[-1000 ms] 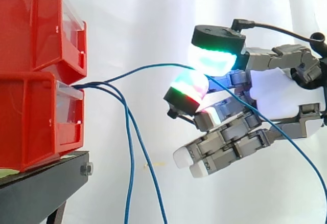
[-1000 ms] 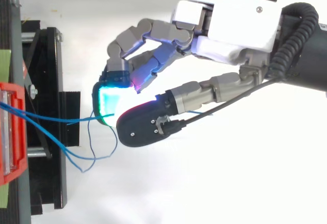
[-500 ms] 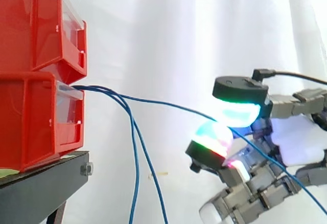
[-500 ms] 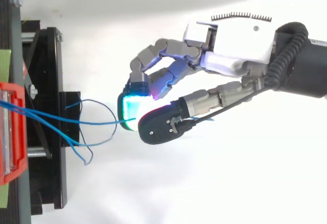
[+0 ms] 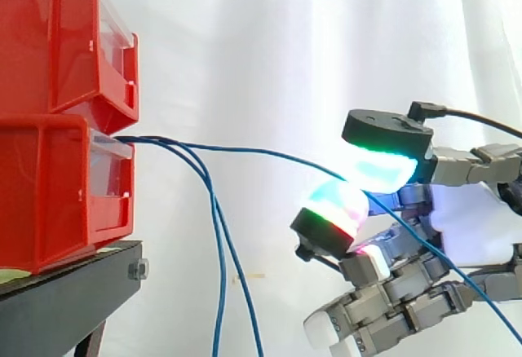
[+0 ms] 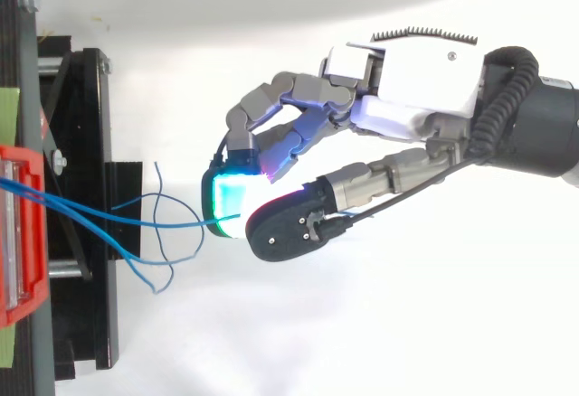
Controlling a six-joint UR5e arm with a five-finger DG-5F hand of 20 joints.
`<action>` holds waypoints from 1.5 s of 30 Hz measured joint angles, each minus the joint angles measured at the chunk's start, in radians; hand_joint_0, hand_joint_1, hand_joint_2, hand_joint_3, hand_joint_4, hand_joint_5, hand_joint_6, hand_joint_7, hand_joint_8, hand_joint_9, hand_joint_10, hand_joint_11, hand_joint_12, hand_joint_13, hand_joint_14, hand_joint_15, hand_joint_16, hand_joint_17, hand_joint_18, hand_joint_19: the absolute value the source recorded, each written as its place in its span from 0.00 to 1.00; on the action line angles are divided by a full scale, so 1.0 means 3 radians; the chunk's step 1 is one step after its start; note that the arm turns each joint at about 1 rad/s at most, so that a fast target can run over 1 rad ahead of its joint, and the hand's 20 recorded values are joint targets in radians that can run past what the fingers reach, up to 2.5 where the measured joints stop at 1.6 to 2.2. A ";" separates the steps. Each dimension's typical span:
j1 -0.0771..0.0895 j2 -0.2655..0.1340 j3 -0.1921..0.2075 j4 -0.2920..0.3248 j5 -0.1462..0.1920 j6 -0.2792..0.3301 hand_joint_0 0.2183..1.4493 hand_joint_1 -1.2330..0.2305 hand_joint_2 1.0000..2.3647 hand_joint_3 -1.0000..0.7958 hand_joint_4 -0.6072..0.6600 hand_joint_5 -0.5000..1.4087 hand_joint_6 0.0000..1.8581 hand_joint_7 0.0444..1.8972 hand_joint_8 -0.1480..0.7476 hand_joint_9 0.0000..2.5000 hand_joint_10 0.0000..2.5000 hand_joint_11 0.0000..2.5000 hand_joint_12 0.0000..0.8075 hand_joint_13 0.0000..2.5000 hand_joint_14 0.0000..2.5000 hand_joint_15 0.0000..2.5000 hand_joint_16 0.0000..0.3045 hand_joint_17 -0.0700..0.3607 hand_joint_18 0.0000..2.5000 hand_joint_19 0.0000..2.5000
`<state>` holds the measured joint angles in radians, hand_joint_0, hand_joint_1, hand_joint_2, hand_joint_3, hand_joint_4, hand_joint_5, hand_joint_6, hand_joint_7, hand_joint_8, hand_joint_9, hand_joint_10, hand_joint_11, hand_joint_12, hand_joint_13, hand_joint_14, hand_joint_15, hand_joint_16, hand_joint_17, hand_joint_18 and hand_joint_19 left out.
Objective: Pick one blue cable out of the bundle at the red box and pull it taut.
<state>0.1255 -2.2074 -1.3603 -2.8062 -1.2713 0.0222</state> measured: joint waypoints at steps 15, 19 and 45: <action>0.0001 0.0000 -0.0003 0.0044 0.0009 -0.0023 0.35 0.34 0.02 0.53 0.32 0.17 0.51 0.59 0.45 0.38 0.01 0.40 0.46 0.22 0.00 0.12 0.16 0.41 0.18 0.06; 0.0001 0.0000 -0.0002 0.0043 0.0009 -0.0023 0.35 0.34 0.02 0.53 0.32 0.17 0.51 0.59 0.45 0.38 0.01 0.40 0.46 0.22 0.00 0.12 0.16 0.41 0.18 0.06; 0.0001 0.0000 -0.0003 0.0043 0.0014 -0.0023 0.36 0.34 0.02 0.52 0.33 0.17 0.51 0.58 0.45 0.37 0.00 0.39 0.46 0.22 0.00 0.12 0.16 0.41 0.19 0.05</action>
<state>0.1258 -2.2073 -1.3612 -2.7934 -1.2670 0.0154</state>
